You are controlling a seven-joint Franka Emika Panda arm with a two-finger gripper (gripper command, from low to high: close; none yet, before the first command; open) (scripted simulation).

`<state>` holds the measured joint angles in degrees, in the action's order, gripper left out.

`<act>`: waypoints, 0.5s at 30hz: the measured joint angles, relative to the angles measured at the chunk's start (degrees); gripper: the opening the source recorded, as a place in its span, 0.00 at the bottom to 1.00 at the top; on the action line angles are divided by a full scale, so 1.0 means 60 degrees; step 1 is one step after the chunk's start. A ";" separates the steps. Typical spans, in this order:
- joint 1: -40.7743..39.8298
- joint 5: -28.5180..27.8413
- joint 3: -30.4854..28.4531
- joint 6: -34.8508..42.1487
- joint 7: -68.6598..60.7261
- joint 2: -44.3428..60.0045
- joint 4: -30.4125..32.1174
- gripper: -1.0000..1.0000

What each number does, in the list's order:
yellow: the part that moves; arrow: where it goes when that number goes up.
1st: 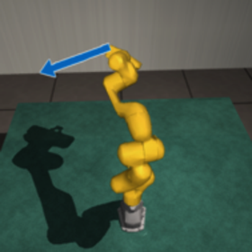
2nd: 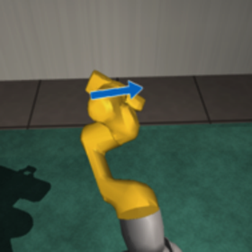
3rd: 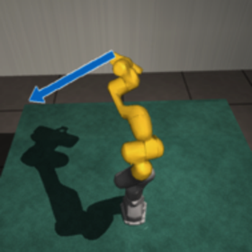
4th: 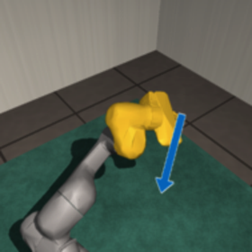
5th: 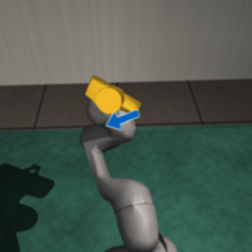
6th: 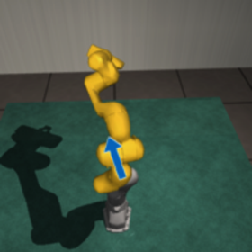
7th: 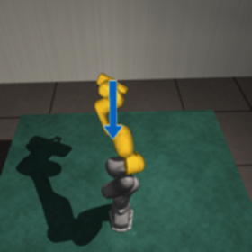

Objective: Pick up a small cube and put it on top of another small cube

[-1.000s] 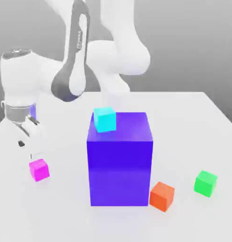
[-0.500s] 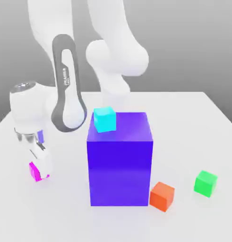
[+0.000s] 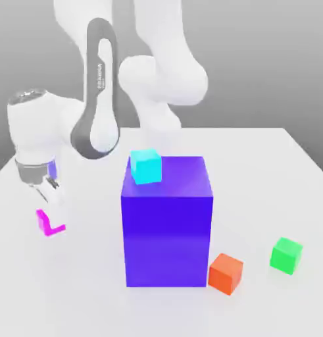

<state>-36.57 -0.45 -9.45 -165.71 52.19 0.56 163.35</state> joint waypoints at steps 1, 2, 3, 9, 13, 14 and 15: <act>0.0015 -0.0337 -0.0045 -0.0043 0.0242 -0.0125 -0.0178 0.00; 0.0001 -0.0596 -0.0019 -0.0065 0.0401 -0.0218 -0.0352 0.00; 0.0046 -0.0735 0.0192 -0.0031 0.0442 -0.0279 -0.0478 0.00; 0.2763 -0.0902 0.1476 0.0454 0.0024 -0.0462 -0.1020 0.00; 0.4532 -0.0819 0.2254 0.0851 -0.0442 -0.0504 -0.1302 0.00; 0.5003 -0.0769 0.2459 0.0960 -0.0585 -0.0504 -0.1357 0.00; 0.5474 -0.0710 0.2666 0.1075 -0.0738 -0.0502 -0.1410 0.00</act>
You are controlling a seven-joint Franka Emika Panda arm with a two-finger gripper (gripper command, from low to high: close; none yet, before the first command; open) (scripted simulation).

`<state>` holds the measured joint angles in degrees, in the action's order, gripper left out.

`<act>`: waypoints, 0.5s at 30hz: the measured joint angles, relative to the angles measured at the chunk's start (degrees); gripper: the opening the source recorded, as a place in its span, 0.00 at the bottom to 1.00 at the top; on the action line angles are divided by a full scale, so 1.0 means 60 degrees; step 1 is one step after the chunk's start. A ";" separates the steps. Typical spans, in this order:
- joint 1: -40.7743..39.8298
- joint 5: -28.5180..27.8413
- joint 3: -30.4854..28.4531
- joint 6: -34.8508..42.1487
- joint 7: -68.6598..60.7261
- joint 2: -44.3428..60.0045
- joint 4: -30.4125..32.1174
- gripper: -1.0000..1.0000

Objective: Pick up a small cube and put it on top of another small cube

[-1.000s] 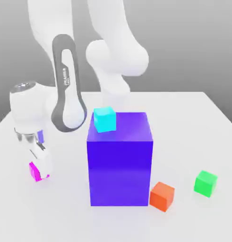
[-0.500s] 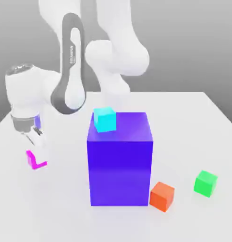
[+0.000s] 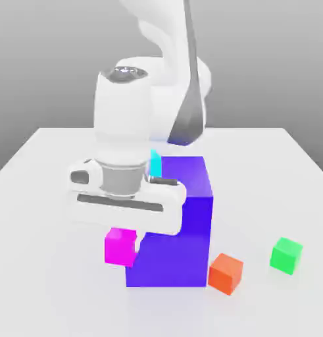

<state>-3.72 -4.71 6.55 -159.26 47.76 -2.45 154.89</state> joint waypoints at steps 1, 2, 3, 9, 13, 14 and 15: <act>0.0474 0.0060 0.0204 0.0114 -0.0153 0.0005 -0.0052 0.00; 0.0949 0.0120 0.0408 0.0227 -0.0306 0.0012 -0.0104 0.00; 0.1416 0.0180 0.0619 0.0339 -0.0459 0.0022 -0.0155 0.00; 0.4301 0.0558 0.1765 0.0998 -0.1380 0.0135 -0.0433 0.00; 0.4773 0.0848 0.1692 0.1166 -0.1733 0.0231 -0.0348 0.00; 0.4719 0.0823 0.1657 0.1137 -0.1719 0.0277 -0.0369 0.00; 0.4687 0.0786 0.1623 0.1095 -0.1695 0.0331 -0.0392 0.00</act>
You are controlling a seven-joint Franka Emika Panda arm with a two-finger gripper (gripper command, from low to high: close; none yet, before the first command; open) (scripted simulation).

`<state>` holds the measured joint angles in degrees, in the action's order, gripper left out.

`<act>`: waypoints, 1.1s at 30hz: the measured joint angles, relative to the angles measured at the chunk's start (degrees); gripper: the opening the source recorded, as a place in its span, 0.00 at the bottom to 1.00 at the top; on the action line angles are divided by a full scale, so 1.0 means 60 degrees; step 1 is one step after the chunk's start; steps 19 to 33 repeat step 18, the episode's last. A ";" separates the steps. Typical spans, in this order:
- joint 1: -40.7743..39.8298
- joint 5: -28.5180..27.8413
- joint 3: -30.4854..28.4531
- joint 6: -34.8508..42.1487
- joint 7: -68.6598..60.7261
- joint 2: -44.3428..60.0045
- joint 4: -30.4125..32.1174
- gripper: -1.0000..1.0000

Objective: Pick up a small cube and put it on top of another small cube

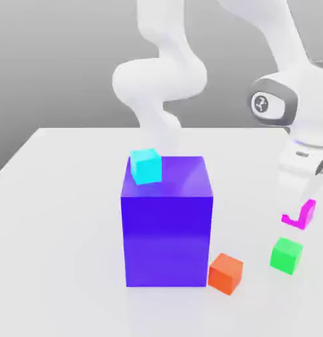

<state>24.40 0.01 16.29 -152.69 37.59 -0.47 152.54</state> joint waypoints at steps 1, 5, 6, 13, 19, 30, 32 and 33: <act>0.0022 -0.0045 -0.0076 -0.0053 0.0031 0.0063 -0.0022 0.00; -0.0132 -0.0279 0.0125 -0.0344 0.0201 0.0394 -0.0085 0.00; -0.0117 -0.0361 0.0124 -0.0440 0.0260 0.0497 -0.0093 0.00; -0.0024 -0.1114 -0.0103 -0.1271 0.0806 0.1413 -0.0068 0.00; 0.0133 -0.1516 -0.0320 -0.1677 0.1092 0.1870 -0.0024 1.00; 0.0133 -0.1516 -0.0320 -0.1677 0.1092 0.1870 -0.0024 1.00; 0.0133 -0.1516 -0.0320 -0.1677 0.1092 0.1870 -0.0024 1.00; 0.0133 -0.1516 -0.0320 -0.1677 0.1092 0.1870 -0.0024 1.00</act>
